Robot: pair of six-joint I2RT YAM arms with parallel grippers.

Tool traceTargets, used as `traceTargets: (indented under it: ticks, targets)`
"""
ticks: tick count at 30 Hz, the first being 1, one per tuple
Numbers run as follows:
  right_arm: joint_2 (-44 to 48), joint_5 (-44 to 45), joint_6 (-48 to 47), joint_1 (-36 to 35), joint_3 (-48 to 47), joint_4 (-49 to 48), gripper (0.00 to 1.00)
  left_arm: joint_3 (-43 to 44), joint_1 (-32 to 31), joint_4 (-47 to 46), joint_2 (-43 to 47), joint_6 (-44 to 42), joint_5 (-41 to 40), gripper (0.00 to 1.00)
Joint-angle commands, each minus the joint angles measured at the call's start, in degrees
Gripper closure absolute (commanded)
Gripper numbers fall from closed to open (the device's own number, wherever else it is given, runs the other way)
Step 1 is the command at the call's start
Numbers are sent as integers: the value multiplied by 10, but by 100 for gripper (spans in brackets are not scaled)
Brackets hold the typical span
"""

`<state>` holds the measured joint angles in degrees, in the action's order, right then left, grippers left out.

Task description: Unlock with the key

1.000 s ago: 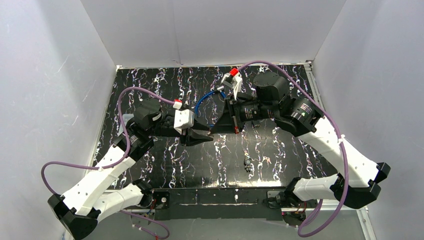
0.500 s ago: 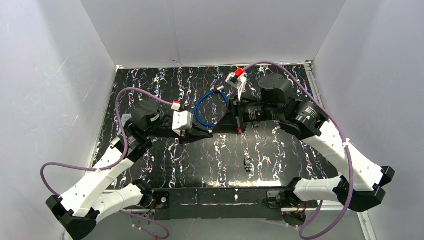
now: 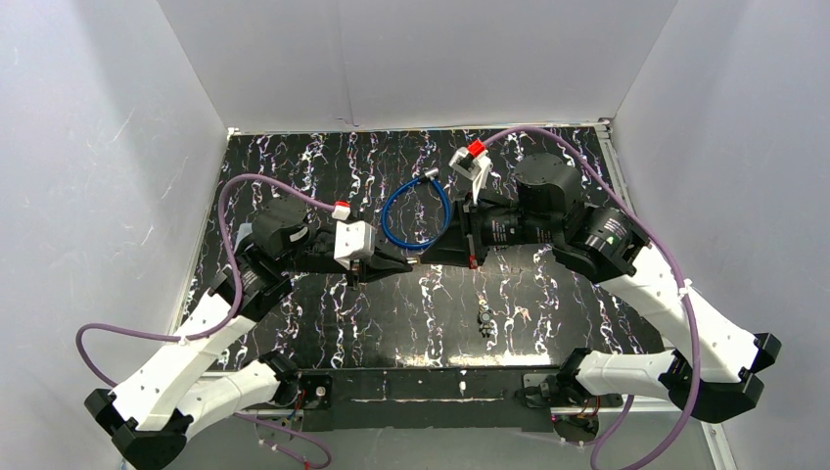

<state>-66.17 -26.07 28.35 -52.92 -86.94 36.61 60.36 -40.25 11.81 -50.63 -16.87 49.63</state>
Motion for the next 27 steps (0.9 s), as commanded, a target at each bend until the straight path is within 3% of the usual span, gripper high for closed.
traceTargets:
  ticks: [1,6,11,14,15,17,18,22,27]
  targets:
    - [18,15,-4,-1,6,-13,99,32,-1,25,18,-1,12,88]
    - [20,16,0,-1,8,-19,99,36,-1,27,16,9,31,83]
    - [24,16,6,-1,10,-24,99,40,-4,28,13,6,21,92]
    - [26,16,8,-1,11,-25,99,37,-6,26,11,5,14,91]
    - [27,16,9,-1,10,-25,99,35,-6,26,11,5,13,87]
    - [27,16,10,-1,8,-24,99,23,-6,25,13,3,8,65]
    - [27,16,10,-1,6,-24,99,16,-6,25,14,-1,4,61]
    - [25,15,10,-1,-1,-22,99,-4,-6,18,15,-1,4,48]
    - [24,14,10,-1,-4,-20,99,-13,-6,2,1,0,-4,45]
